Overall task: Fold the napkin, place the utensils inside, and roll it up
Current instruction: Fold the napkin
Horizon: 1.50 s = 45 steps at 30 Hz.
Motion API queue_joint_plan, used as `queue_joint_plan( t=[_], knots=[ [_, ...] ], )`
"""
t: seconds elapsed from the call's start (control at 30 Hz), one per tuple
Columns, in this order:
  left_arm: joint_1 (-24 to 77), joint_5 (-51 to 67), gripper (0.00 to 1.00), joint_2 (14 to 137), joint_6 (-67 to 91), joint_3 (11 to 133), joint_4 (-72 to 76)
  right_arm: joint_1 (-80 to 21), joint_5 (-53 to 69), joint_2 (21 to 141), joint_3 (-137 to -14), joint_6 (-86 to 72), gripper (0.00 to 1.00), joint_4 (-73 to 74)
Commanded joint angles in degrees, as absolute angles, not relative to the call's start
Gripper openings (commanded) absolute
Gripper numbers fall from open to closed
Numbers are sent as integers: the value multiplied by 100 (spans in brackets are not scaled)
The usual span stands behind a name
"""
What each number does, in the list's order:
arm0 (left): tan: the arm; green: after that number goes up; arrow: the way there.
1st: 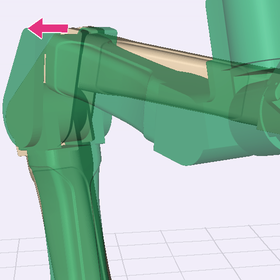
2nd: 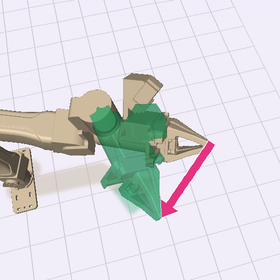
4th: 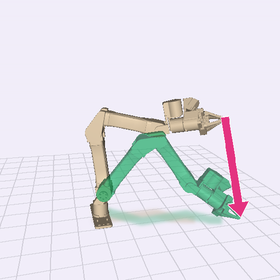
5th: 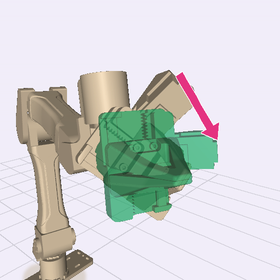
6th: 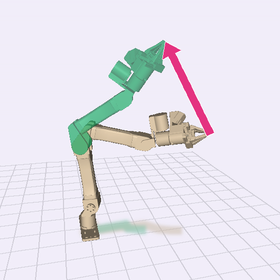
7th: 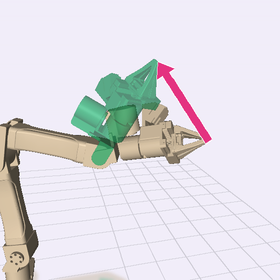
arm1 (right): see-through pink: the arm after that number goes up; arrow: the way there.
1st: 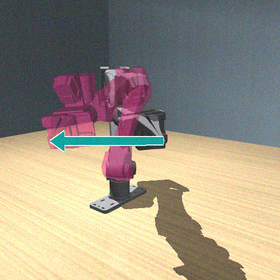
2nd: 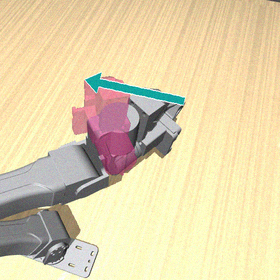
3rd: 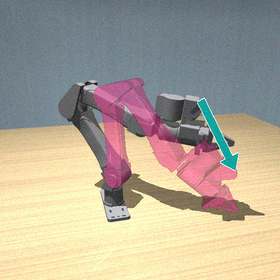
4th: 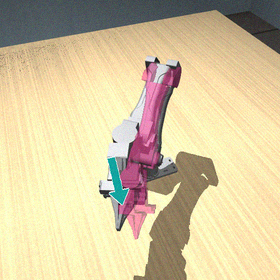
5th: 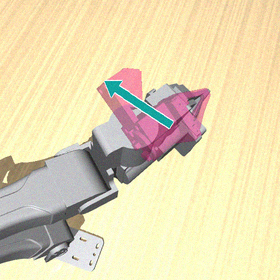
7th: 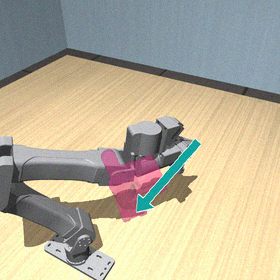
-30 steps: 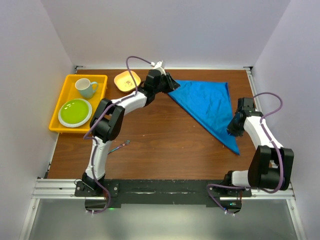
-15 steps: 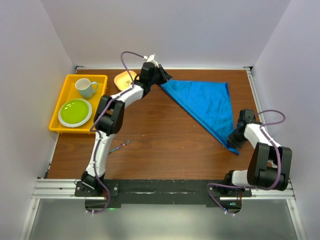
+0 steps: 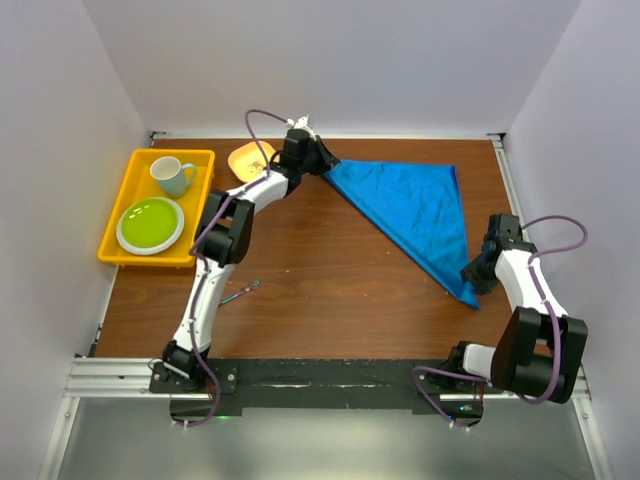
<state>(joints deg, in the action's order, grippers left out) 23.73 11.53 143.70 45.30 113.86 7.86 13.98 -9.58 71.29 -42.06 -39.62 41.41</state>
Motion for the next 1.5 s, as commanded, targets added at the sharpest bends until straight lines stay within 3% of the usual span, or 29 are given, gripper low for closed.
queue_joint_plan(
  t=[0.0, 0.43, 0.97, 1.47],
  knots=[
    [2189, 1055, 13, 14502, 4474, 11689, 967, 1555, -1283, 7409, -4351, -4052, 35, 4298],
    [1925, 941, 11, 15100, 4605, 12138, 651, 1793, -1275, 7761, -3955, -4324, 35, 4245],
    [1776, 984, 11, 14555, 4719, 12041, 887, 1802, -1099, 7638, -4307, -4043, 35, 4421],
    [1477, 817, 10, 15328, 4781, 12409, 757, 1810, -1230, 7945, -3867, -4438, 36, 4122]
  ],
)
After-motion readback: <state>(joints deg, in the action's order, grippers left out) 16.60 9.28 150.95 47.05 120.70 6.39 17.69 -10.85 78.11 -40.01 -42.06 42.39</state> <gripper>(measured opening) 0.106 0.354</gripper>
